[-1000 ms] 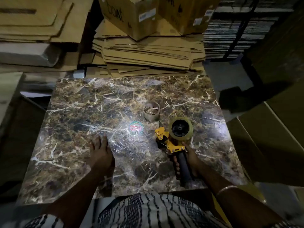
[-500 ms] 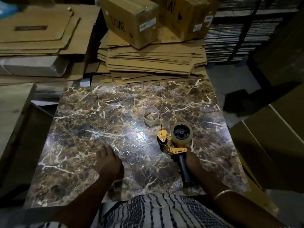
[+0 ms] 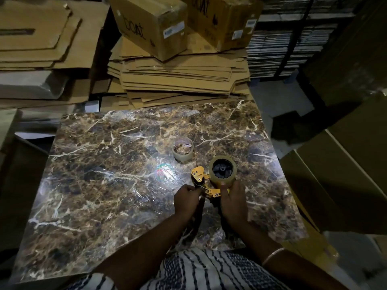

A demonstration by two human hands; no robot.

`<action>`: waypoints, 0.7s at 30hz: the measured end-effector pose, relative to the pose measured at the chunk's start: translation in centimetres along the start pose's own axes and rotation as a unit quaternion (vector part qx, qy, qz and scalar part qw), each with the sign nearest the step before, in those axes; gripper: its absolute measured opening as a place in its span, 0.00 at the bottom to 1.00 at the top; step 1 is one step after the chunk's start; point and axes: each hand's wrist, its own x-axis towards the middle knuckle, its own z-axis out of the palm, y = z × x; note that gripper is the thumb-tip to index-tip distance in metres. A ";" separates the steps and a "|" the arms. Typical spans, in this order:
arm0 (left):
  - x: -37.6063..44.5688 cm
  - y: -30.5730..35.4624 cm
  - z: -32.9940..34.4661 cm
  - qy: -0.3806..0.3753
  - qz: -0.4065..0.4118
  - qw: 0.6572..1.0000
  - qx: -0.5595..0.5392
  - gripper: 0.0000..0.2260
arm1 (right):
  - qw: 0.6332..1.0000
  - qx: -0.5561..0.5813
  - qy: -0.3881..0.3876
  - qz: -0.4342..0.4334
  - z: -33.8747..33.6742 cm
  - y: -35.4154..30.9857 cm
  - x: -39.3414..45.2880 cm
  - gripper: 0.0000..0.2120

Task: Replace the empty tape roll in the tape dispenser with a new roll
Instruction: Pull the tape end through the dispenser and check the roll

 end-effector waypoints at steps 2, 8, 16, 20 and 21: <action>-0.2 0.0 0.4 0.004 -0.014 1.000 -0.001 0.13 | 1.000 0.012 -0.010 -0.011 0.2 0.0 0.2 0.22; -0.6 -0.4 1.2 0.030 -0.047 0.998 -0.025 0.16 | 0.999 0.007 -0.017 -0.045 0.0 0.1 0.4 0.17; -1.3 1.1 0.1 0.064 0.074 0.981 0.166 0.09 | 0.968 -0.185 0.002 -0.170 -0.1 -0.7 0.0 0.20; 0.0 -0.1 -1.5 0.054 0.205 0.933 0.291 0.09 | 0.952 -0.233 -0.012 -0.200 0.2 -1.2 0.3 0.21; 0.5 -0.4 -1.9 0.052 0.233 0.920 0.313 0.09 | 0.948 -0.243 -0.016 -0.206 0.3 -1.2 0.5 0.21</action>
